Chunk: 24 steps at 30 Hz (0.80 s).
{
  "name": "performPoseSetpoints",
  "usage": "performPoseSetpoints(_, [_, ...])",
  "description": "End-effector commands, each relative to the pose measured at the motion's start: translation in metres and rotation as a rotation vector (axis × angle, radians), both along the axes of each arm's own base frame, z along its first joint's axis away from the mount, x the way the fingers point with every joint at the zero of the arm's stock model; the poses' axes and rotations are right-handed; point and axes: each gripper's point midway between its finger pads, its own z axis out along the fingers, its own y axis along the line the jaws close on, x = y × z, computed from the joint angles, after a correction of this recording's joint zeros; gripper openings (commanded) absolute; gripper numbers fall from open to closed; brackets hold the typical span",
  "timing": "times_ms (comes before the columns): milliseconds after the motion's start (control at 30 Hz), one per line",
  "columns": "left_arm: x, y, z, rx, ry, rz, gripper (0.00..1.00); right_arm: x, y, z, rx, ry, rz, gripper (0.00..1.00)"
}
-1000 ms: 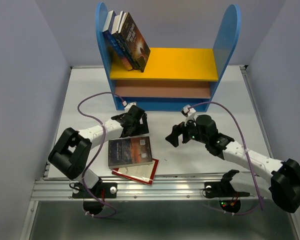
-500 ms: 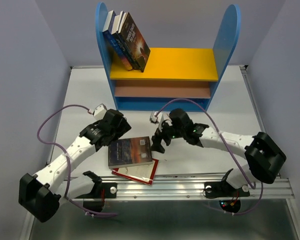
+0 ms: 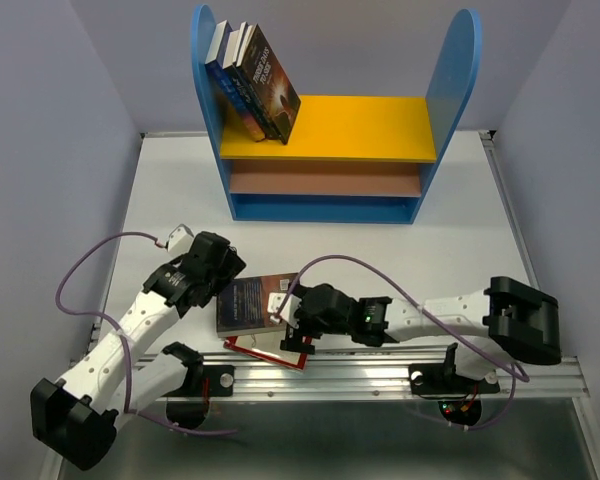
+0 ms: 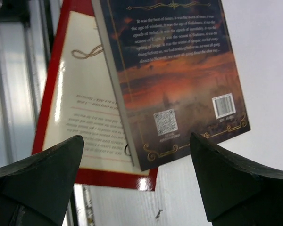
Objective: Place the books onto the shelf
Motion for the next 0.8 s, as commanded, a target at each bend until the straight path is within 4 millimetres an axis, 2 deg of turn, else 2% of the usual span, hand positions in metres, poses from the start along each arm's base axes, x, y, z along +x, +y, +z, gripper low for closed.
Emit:
performPoseSetpoints(0, [-0.001,0.020,-0.002,0.009,-0.009,0.078,0.99,0.024,0.043,0.031,0.056,-0.228,-0.001,1.00])
performPoseSetpoints(33, [0.002,0.030,-0.003,0.027,-0.012,0.095,0.99,0.025,0.049,0.018,0.023,-0.233,0.016,1.00])
performPoseSetpoints(67, [0.004,0.036,-0.003,0.035,-0.015,0.109,0.99,0.027,0.057,0.018,0.020,-0.243,0.031,1.00])
performPoseSetpoints(100, [0.008,0.040,-0.001,0.035,-0.024,0.114,0.99,0.028,0.070,0.026,0.040,-0.253,0.049,1.00])
performPoseSetpoints(133, [0.012,0.049,0.002,0.050,-0.030,0.121,0.99,0.019,0.080,0.012,0.022,-0.236,0.097,1.00])
performPoseSetpoints(200, [0.019,0.055,0.006,0.056,-0.052,0.137,0.99,0.021,0.090,0.007,0.020,-0.236,0.109,1.00])
performPoseSetpoints(233, [0.022,0.057,0.008,0.060,-0.062,0.137,0.99,0.025,0.101,0.013,0.034,-0.247,0.100,1.00])
performPoseSetpoints(267, [0.026,0.058,0.011,0.061,-0.076,0.136,0.99,0.028,0.104,0.002,0.012,-0.250,0.094,1.00])
performPoseSetpoints(300, [0.027,0.058,0.011,0.064,-0.074,0.129,0.99,0.035,0.109,0.006,0.014,-0.271,0.069,1.00])
performPoseSetpoints(467, [0.030,0.061,0.009,0.082,-0.069,0.110,0.99,0.040,0.108,-0.025,-0.066,-0.285,0.069,1.00])
performPoseSetpoints(567, [0.030,0.062,0.007,0.088,-0.067,0.105,0.99,0.039,0.103,-0.034,-0.090,-0.252,0.073,1.00])
performPoseSetpoints(600, [0.031,0.062,0.008,0.086,-0.072,0.102,0.99,0.036,0.103,-0.038,-0.090,-0.229,0.080,0.97])
performPoseSetpoints(667, [0.031,0.063,0.008,0.094,-0.070,0.098,0.99,0.044,0.099,-0.043,-0.103,-0.205,0.063,0.88])
performPoseSetpoints(700, [0.031,0.064,0.008,0.098,-0.071,0.100,0.99,0.042,0.101,-0.043,-0.097,-0.187,0.063,0.76])
performPoseSetpoints(767, [0.031,0.065,0.008,0.103,-0.070,0.097,0.99,0.051,0.096,-0.045,-0.108,-0.157,0.044,0.63])
